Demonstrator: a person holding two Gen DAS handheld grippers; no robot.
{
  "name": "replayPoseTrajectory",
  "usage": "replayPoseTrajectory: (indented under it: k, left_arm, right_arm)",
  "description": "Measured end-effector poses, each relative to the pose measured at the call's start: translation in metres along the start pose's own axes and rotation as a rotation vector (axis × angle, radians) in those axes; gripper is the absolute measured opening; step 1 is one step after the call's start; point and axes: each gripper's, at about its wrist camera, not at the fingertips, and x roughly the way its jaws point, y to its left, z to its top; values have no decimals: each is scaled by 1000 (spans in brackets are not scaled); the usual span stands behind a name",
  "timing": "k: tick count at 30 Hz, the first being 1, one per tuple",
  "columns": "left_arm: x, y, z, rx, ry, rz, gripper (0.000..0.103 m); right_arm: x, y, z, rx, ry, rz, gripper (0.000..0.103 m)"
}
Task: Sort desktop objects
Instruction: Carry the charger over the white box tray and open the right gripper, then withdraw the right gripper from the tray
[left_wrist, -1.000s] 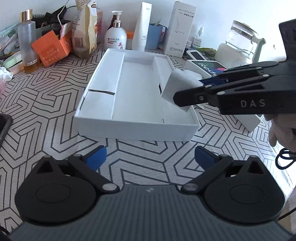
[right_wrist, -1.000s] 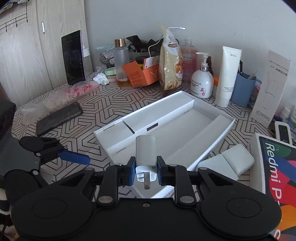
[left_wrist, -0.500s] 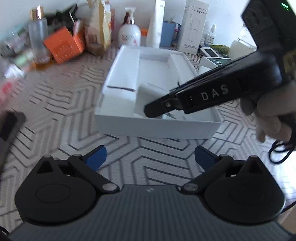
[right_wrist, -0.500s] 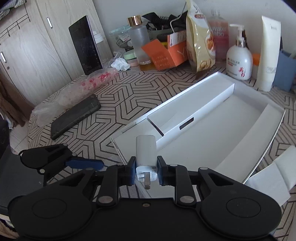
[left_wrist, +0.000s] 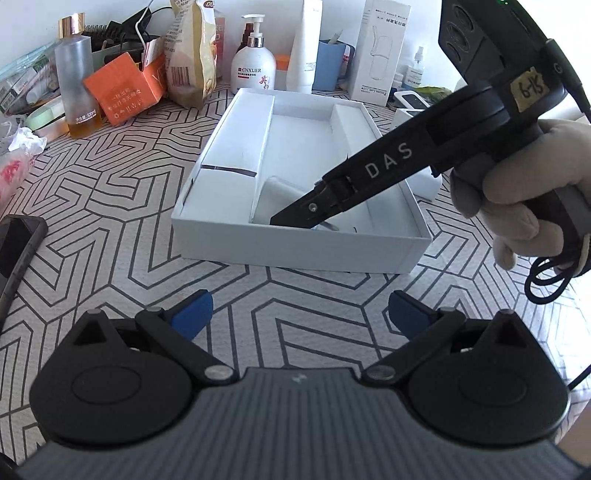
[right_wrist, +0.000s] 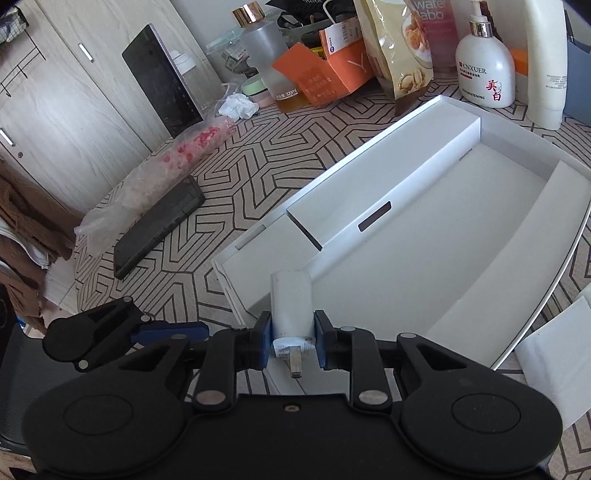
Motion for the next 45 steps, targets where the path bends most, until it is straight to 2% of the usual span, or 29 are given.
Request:
replayPoseTrajectory:
  k: [2,4,6,8,11,14,16,19,24,29,32,35,40,43,45]
  left_arm:
    - [-1,0,0,-3,-1,1,103]
    - [-3,0,1,-4,-6,6,103]
    - [-5,-1,0,-5,-9,4,103]
    - [-6,-2,-1,-5,-8,-3,103]
    - [-6,-6,-2,2,-2,-4,103]
    - [-7,-10,-2,9,3,-4,103]
    - [-9,-16,2,2,-2,-4,103]
    - [-14,-30,6,32,-17,-38,103]
    - [-14,-48,8,71,-23,-66,103]
    - [-2,-51,21,-41,-10,-115,103]
    - [2,-70,29,7,-39,-82,103]
    - [7,-88,36,56,-68,-48,103]
    - [16,-118,48,137,-116,7,103]
    - [21,-135,55,183,-141,38,103]
    - [29,-137,57,195,-125,30,103]
  right_arm:
    - [-3,7,0,-48,-18,-49,38]
    - [-12,13,-1,-79,-63,-115,60]
    - [-22,19,-4,-114,-108,-187,66]
    - [-29,24,-8,-154,-140,-258,66]
    - [-38,30,-12,-192,-166,-318,66]
    - [-52,31,-20,-175,-184,-302,66]
    - [-58,30,-29,-177,-161,-306,73]
    - [-66,29,-47,-175,-128,-338,73]
    - [-103,14,-84,-80,-156,-360,73]
    - [-140,4,-122,22,-218,-386,73]
    - [-157,12,-144,57,-308,-452,73]
    - [-167,25,-162,19,-349,-479,73]
    - [-177,31,-179,22,-375,-482,73]
    - [-187,28,-185,64,-431,-480,73]
    - [-190,27,-187,70,-447,-488,75]
